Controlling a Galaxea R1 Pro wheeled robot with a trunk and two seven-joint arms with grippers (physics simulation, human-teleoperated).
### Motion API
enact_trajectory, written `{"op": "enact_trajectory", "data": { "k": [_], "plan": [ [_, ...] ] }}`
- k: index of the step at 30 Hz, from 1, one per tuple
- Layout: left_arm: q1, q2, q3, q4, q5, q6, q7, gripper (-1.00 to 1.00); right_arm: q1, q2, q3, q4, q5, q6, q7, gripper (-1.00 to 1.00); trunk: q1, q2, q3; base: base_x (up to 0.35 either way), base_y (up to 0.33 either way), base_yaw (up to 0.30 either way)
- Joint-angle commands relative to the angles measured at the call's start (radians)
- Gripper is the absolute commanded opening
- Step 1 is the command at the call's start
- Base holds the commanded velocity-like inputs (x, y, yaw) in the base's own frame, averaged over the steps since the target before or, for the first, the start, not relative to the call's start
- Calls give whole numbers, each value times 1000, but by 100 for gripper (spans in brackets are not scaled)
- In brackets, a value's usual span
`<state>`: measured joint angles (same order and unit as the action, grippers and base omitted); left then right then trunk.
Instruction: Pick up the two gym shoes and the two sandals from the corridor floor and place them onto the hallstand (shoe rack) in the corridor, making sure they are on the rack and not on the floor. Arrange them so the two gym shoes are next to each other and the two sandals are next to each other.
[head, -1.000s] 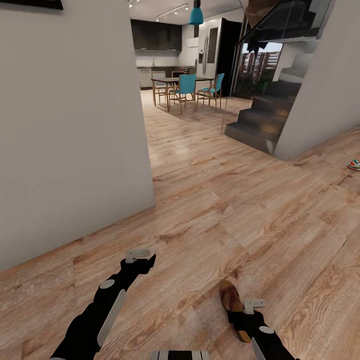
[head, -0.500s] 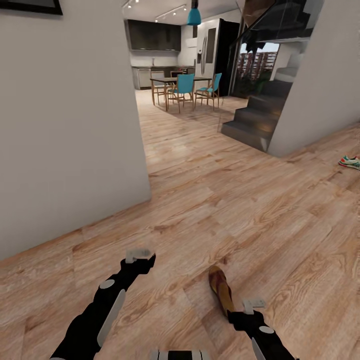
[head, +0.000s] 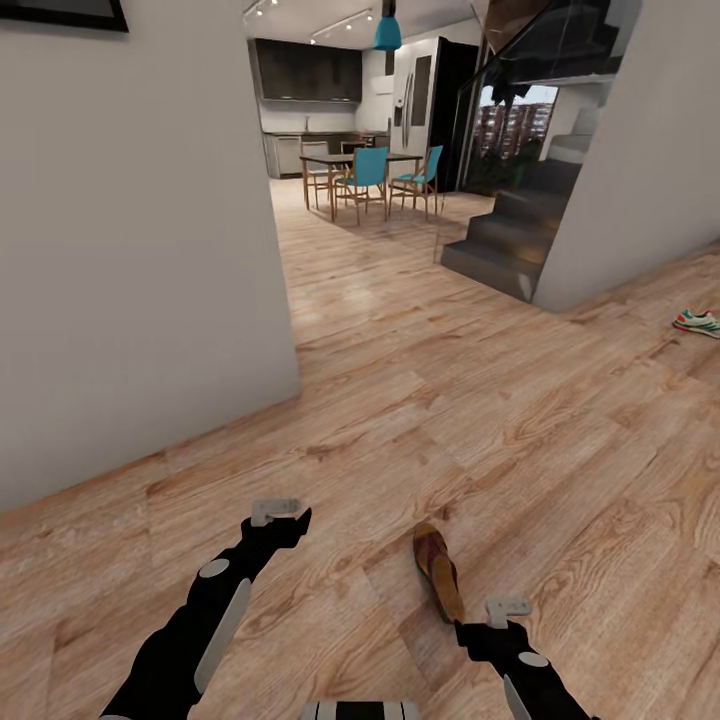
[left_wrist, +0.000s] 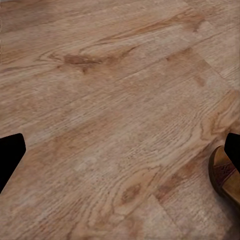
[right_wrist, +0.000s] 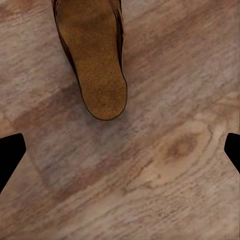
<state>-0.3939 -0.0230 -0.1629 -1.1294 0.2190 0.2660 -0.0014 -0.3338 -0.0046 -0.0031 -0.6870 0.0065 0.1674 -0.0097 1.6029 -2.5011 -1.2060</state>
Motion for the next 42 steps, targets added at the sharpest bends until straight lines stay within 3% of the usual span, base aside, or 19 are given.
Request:
{"op": "enact_trajectory", "data": {
  "k": [1, 21, 42],
  "plan": [
    [0, 0, 0, -1, 8, 5, 0, 100, 0, 0, 0, -2, 0, 6, -1, 100, 0, 0, -1, 0, 0, 68],
    [0, 1, 2, -1, 8, 5, 0, 100, 0, 1, 2, -1, 1, 4, -6, 100, 9, -5, -99, 0, 0, 126],
    [0, 1, 1, -1, 6, 5, 0, 100, -1, 0, -5, -3, -7, -13, -6, 100, 9, -5, -99, 3, 0, 3]
  ]
}}
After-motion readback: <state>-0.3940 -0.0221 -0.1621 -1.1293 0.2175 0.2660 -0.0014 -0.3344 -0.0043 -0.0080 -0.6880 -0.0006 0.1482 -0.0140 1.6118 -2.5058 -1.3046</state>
